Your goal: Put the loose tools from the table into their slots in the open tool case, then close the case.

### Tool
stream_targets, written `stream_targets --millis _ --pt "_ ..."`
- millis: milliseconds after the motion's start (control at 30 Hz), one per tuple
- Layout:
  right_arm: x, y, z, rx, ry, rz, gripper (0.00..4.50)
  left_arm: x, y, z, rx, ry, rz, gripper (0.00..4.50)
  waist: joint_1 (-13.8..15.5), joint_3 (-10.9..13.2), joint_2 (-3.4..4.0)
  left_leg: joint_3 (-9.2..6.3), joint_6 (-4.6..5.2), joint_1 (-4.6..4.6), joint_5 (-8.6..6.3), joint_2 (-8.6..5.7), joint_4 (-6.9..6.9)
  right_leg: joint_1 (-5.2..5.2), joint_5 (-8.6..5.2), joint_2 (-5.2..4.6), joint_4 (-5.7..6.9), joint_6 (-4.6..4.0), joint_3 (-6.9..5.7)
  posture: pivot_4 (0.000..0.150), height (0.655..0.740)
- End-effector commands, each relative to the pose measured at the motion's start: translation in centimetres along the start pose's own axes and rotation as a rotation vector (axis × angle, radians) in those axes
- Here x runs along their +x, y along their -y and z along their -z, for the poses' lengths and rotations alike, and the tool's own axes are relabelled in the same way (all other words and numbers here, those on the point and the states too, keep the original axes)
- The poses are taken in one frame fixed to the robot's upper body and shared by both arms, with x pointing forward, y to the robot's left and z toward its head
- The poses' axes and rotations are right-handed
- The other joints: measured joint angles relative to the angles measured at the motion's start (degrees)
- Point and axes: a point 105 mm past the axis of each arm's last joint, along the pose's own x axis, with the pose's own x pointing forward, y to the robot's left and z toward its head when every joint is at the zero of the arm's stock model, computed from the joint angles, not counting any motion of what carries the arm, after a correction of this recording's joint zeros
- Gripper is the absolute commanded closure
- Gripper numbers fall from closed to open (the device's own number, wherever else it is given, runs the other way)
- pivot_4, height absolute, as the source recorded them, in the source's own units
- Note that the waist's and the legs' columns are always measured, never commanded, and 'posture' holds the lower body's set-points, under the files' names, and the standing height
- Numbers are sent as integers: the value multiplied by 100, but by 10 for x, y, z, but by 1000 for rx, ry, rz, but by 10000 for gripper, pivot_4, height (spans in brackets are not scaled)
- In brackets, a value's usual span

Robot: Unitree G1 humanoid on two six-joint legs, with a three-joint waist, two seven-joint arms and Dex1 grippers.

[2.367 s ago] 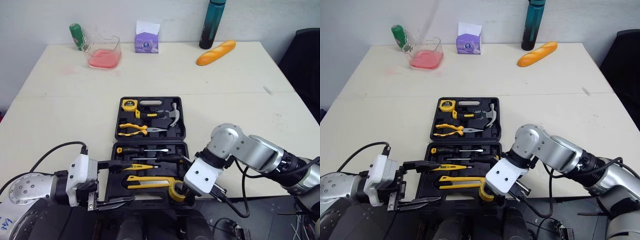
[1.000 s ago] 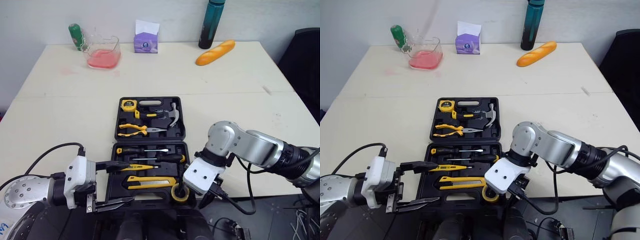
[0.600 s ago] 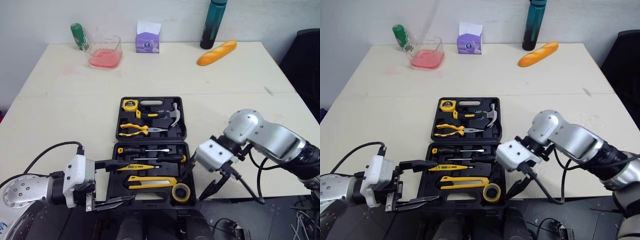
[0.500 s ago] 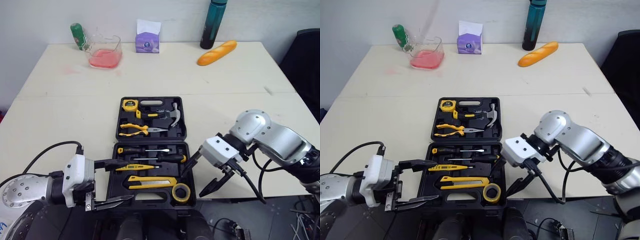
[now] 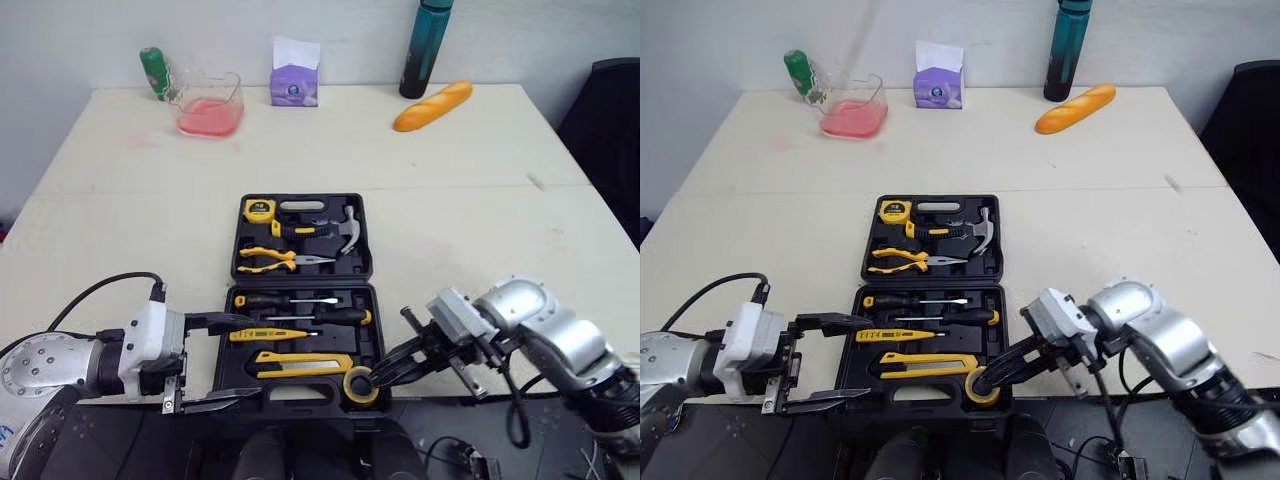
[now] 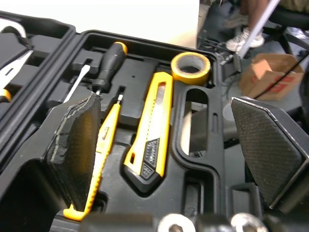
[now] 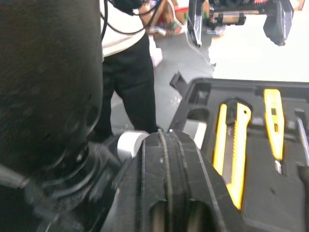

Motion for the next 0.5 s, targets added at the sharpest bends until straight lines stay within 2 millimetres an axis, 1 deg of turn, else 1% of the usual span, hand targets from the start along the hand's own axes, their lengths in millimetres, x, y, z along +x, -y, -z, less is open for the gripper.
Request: stream_targets --millis 33,200,367,500 --pt "5 1 5 -63 -35 21 44435 1 4 -3 9 -1 36 0 1 0 0 0 1 0 0 -2 0 0 0 -2 0 0 0 1500 7400" --pt "14 -2 15 -33 -35 19 44435 1 7 -3 2 -6 62 0 -1 0 0 0 1 1 0 0 0 0 0 1 0 0 -1 1500 7400" --pt "24 0 27 -21 -59 43 44435 0 8 -3 0 -11 68 0 -1 0 0 0 1 1 0 0 0 0 0 2 1 0 -1 1500 7400" --pt "26 3 44 9 -117 76 44435 -2 7 -2 -3 -21 68 0 -3 0 0 0 1 1 0 0 0 0 0 3 0 0 -1 1500 7400"
